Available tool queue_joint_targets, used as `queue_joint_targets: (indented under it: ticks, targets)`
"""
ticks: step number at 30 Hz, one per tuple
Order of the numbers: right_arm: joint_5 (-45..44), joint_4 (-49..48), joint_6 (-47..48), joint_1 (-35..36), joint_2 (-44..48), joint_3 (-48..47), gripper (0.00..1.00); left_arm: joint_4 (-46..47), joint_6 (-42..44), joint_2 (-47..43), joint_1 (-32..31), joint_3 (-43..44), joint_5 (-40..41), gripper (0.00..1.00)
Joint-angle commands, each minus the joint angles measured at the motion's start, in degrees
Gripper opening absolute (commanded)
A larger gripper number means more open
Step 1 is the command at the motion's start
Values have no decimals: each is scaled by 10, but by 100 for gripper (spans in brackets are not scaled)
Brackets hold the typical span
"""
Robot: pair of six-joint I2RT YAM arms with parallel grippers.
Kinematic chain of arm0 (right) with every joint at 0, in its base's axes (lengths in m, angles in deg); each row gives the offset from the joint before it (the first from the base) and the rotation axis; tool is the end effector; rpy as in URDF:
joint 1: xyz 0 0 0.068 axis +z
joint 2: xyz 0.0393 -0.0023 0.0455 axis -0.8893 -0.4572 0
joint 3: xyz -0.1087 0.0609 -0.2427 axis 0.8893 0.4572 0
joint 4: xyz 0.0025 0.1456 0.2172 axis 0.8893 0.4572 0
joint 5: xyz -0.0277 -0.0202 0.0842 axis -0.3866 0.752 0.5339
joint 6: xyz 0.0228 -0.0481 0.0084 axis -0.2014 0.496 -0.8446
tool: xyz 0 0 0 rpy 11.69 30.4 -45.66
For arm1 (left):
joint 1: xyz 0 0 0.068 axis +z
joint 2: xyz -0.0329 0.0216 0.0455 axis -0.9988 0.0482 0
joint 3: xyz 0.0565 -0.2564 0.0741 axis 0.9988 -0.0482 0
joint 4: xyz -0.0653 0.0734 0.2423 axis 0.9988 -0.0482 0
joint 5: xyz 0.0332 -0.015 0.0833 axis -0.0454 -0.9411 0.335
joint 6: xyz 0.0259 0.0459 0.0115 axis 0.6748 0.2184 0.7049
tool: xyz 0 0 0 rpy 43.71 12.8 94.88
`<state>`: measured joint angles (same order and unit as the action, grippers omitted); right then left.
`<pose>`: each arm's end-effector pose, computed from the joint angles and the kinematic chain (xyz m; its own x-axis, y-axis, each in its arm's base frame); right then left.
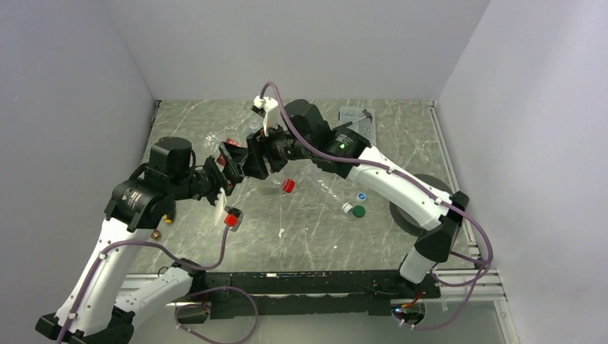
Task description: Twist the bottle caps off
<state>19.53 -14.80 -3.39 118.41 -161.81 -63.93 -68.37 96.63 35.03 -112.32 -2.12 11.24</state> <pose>0.2024 0.3139 0.4276 -0.5214 -0.2346 -0.8204 -0.8158 0.4188 0.3988 0.1218 -0.0769 0.4102 0.8581 0.5115 -0.0443 0.2874 -0.4071 0.8670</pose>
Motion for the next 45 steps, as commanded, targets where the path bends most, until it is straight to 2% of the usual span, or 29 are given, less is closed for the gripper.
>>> queue_joint_targets:
  ticks: [1, 7, 13, 19, 23, 25, 28, 31, 35, 38, 42, 45]
  targets:
    - [22, -9, 0, 3, 20, -33, 61, 24, 1, -6, -10, -11, 14, 97]
    - [47, -9, -2, 3, 14, -36, 61, 96, -11, -11, -20, -39, 32, 92]
    - [55, 4, 1, 3, -3, -55, 63, 112, -3, -11, -45, -51, 56, 78]
    - [10, 30, 22, 1, -5, -93, 83, 138, -46, -14, -64, -52, 64, 60]
    - [-23, 43, 33, -8, 4, -125, 93, 156, -113, -13, -66, -47, 60, 57]
    - [-49, 50, 38, -18, 11, -143, 98, 163, -166, -12, -66, -43, 59, 57]
    - [-65, 33, 40, -39, 42, -152, 100, 182, -285, -12, -66, -41, 50, 57]
    - [-69, 0, 39, -58, 77, -147, 100, 217, -455, -12, -66, -43, 41, 59]
    - [-67, -44, 40, -74, 116, -130, 100, 305, -722, -26, -66, -61, 55, 58]
    - [-61, -75, 36, -77, 134, -111, 100, 375, -877, -46, -66, -96, 68, 58]
    - [-62, -108, 24, -77, 152, -77, 100, 418, -971, -48, -66, -99, 83, 57]
    - [-66, -137, 13, -77, 164, -53, 100, 436, -996, -45, -66, -95, 90, 57]
